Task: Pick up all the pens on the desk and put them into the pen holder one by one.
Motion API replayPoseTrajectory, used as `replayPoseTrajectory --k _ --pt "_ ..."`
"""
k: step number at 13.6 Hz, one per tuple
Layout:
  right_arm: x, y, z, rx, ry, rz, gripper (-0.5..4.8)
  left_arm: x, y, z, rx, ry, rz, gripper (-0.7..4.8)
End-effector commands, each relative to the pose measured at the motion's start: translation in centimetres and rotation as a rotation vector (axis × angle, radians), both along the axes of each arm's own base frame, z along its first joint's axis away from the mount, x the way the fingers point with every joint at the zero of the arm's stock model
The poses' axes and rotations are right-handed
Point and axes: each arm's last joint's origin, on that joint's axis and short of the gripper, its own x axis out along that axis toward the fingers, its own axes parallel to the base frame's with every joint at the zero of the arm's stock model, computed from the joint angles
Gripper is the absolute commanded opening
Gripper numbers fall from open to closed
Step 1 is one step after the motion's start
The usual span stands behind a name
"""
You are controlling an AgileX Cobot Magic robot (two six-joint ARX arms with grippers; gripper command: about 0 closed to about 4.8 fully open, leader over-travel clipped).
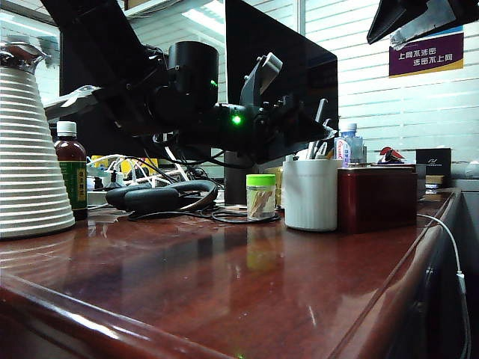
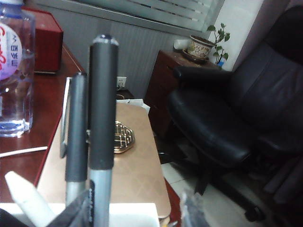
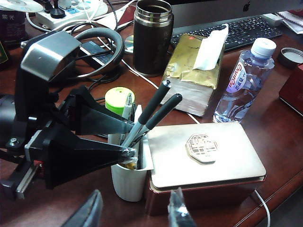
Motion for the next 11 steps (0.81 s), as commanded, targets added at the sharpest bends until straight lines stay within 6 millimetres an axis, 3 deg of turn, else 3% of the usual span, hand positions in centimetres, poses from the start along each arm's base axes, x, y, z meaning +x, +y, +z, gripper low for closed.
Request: replayPoseTrajectory --k 1,2,3,7,9,11 --pt "-0.01 0.01 0.27 0.012 -0.013 0.001 1.88 0.07 0.19 0.14 0.019 -0.022 -0.003 2.5" --pt "-0.01 0.01 0.27 0.012 -0.013 0.001 1.88 0.12 0.29 -0.01 0.028 -0.008 -0.001 2.62" --pt "-0.01 0.01 0.27 0.012 -0.013 0.001 1.88 0.34 0.58 -0.25 0.045 0.011 0.024 3.83" --pt "-0.01 0.01 0.27 0.012 -0.013 0.001 1.88 0.34 0.58 -0.23 0.044 0.011 0.023 3.81" --pt "-0.01 0.01 0.27 0.012 -0.013 0.001 1.88 0.24 0.54 -0.26 0.043 0.019 -0.007 3.51" --pt "-0.01 0.01 0.27 0.012 -0.013 0.001 1.88 0.18 0.52 -0.24 0.041 0.019 -0.029 2.37"
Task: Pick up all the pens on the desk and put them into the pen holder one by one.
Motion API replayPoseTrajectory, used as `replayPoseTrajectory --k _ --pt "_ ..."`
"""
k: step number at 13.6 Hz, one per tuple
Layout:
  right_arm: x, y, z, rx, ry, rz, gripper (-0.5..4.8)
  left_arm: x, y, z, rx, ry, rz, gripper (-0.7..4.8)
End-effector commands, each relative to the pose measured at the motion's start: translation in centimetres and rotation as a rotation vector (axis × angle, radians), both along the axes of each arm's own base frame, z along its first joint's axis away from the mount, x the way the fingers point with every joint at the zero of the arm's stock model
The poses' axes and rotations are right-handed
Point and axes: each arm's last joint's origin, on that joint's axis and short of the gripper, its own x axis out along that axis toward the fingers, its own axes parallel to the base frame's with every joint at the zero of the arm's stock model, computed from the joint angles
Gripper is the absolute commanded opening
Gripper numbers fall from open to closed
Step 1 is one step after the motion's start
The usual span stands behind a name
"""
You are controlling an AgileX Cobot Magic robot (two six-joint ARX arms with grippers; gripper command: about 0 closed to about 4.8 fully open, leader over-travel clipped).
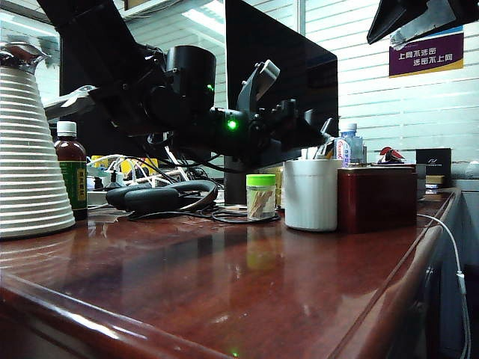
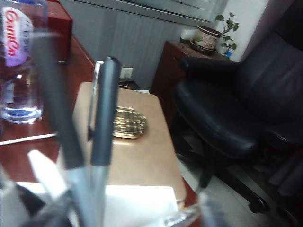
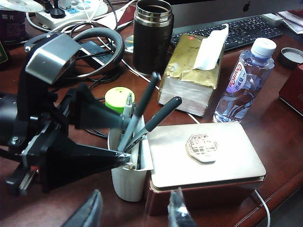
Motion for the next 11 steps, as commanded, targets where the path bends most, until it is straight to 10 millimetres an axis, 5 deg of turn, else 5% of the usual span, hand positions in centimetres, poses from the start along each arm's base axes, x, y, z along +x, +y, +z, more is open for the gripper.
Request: replayPoseTrajectory --k 1,6,8,9,10,11 --pt "0.0 0.0 0.3 0.012 -0.013 0.001 1.88 -0.2 -0.1 0.2 -0.003 0.005 -0.047 2.37" --pt "0.0 0.0 0.3 0.012 -0.013 0.001 1.88 -0.4 0.0 1.5 -0.017 -0.018 -0.058 2.47" --pt "0.0 0.0 0.3 0.012 -0.014 0.001 1.88 -1.1 0.5 4.3 -0.039 -0.055 -0.057 2.51" --pt "-0.3 -0.1 0.6 0.017 -0.026 0.001 1.88 -2.5 1.4 7.8 -0.019 -0.022 -0.057 2.39" --pt "-5.9 -2.4 2.6 0.022 -0.039 -0.002 1.49 -13.0 9.3 22.1 0.067 -0.138 0.064 -0.06" --pt "-8.3 -3.4 3.2 0.034 -0.061 0.006 0.03 -16.8 11.7 24.7 0.09 -0.187 0.121 -0.05"
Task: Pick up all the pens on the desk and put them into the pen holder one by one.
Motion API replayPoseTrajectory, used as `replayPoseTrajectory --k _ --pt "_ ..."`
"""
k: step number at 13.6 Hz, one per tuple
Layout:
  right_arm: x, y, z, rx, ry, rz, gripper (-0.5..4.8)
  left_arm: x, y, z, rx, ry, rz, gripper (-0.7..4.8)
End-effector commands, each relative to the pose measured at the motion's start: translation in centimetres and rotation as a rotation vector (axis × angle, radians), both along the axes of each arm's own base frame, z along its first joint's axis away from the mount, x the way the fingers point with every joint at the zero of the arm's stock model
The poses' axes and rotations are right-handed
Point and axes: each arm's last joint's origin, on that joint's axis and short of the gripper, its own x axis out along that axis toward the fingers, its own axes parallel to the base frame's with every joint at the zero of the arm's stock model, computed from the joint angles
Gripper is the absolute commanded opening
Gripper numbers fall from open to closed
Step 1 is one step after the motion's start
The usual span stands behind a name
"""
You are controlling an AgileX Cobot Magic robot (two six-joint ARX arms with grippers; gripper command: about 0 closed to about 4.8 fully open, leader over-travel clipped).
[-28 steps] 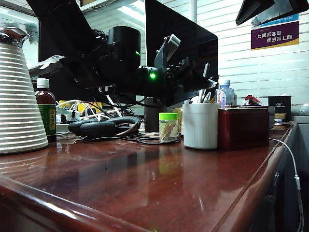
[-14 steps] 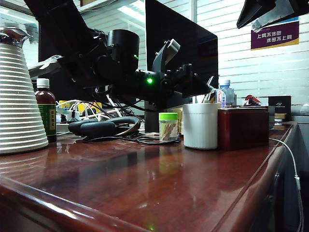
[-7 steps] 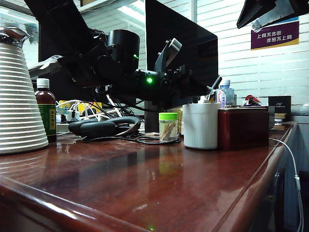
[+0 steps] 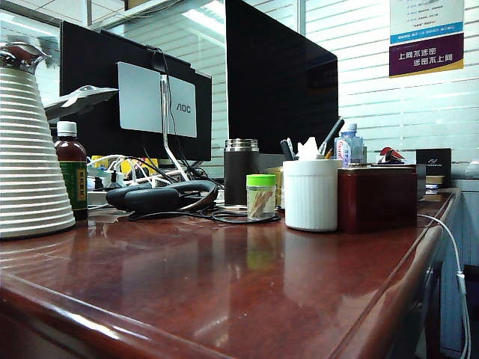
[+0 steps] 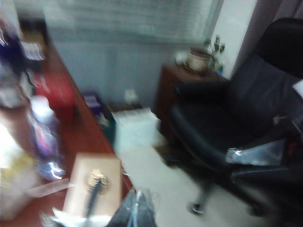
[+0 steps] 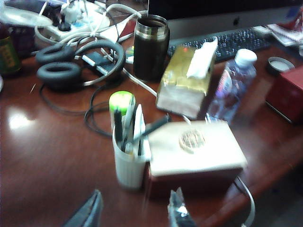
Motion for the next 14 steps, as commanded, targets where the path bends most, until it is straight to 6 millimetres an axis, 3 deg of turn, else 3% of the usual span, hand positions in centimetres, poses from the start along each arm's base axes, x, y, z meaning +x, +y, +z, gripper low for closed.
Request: replayPoseTrajectory --k 1,4,7,8,10,13,14 --pt "-4.9 -1.9 1.2 0.033 -0.047 0.026 -0.06 -8.0 5.1 4.8 0.068 -0.096 0.109 -0.05" --pt "-9.7 -3.8 1.6 0.073 -0.131 0.059 -0.06 -16.0 10.2 6.1 0.149 -0.107 0.202 -0.05" --pt "-14.0 -5.6 0.7 0.093 -0.185 0.059 -0.06 -24.6 15.8 4.9 0.095 -0.165 0.318 -0.06" --pt "-16.7 -6.7 -1.4 0.108 -0.222 0.06 -0.06 -31.5 20.2 1.2 -0.047 -0.319 0.422 -0.05" --pt "-15.7 -6.2 -3.6 0.123 -0.19 0.078 -0.06 -32.5 21.0 -2.1 -0.085 -0.321 0.477 -0.06" --pt "-12.4 -4.6 -5.8 0.285 -0.212 0.145 -0.06 -29.3 19.0 -5.6 -0.048 -0.186 0.433 -0.05" --pt "-10.9 -4.0 -7.2 0.324 -0.249 0.145 -0.06 -27.2 17.6 -7.4 -0.044 -0.178 0.408 -0.05"
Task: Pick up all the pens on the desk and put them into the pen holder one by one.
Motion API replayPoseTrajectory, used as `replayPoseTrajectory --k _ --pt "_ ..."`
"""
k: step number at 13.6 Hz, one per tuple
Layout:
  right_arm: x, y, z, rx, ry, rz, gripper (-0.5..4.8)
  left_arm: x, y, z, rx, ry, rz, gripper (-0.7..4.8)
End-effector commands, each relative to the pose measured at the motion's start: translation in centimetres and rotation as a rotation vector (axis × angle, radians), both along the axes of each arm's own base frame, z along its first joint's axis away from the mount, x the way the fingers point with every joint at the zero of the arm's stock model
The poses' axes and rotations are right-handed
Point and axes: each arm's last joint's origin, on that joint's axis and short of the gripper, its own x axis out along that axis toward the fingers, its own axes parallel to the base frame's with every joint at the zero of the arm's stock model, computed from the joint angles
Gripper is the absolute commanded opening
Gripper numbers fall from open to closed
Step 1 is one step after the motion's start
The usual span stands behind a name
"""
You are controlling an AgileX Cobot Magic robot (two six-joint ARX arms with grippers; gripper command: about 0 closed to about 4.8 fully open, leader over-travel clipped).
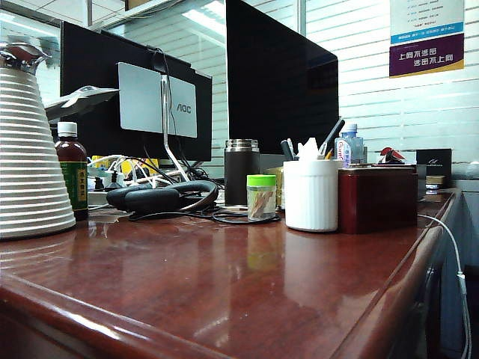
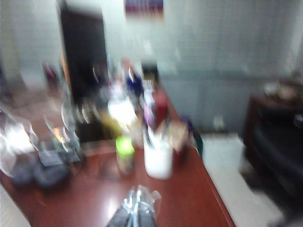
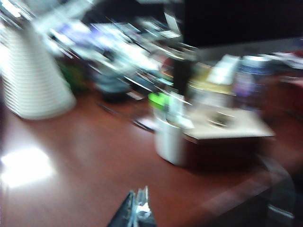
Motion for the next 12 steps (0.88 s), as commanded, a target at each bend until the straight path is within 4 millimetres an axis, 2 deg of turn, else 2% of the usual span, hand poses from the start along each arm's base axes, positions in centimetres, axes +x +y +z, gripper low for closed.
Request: replayPoseTrajectory --k 1,2,3,6,8,10,12 --pt "2.7 1.2 -2.1 0.138 -0.104 0.021 -0.06 4.3 -2.8 -3.6 0.001 0.03 -0.052 -0.06" --pt "3.6 1.6 -3.7 0.165 -0.087 0.021 -0.06 6.0 -3.8 -5.4 -0.003 0.023 -0.052 -0.05" --pt "4.6 1.9 -6.4 0.153 -0.003 0.014 -0.06 8.7 -5.4 -9.4 -0.047 0.043 -0.056 -0.05" --pt "5.3 2.1 -9.0 0.094 0.047 -0.043 -0.06 10.8 -6.7 -15.8 -0.098 0.237 -0.058 -0.05" --pt "5.8 2.1 -10.9 0.046 0.086 -0.086 -0.06 11.1 -6.9 -17.5 -0.082 0.267 -0.074 -0.06" --pt "5.6 2.5 -13.0 0.009 0.206 0.028 -0.06 11.2 -7.1 -18.5 -0.083 0.264 -0.096 -0.05" --pt "5.7 2.5 -12.9 0.014 0.203 0.029 -0.06 11.4 -6.9 -18.6 -0.066 0.256 -0.018 -0.05"
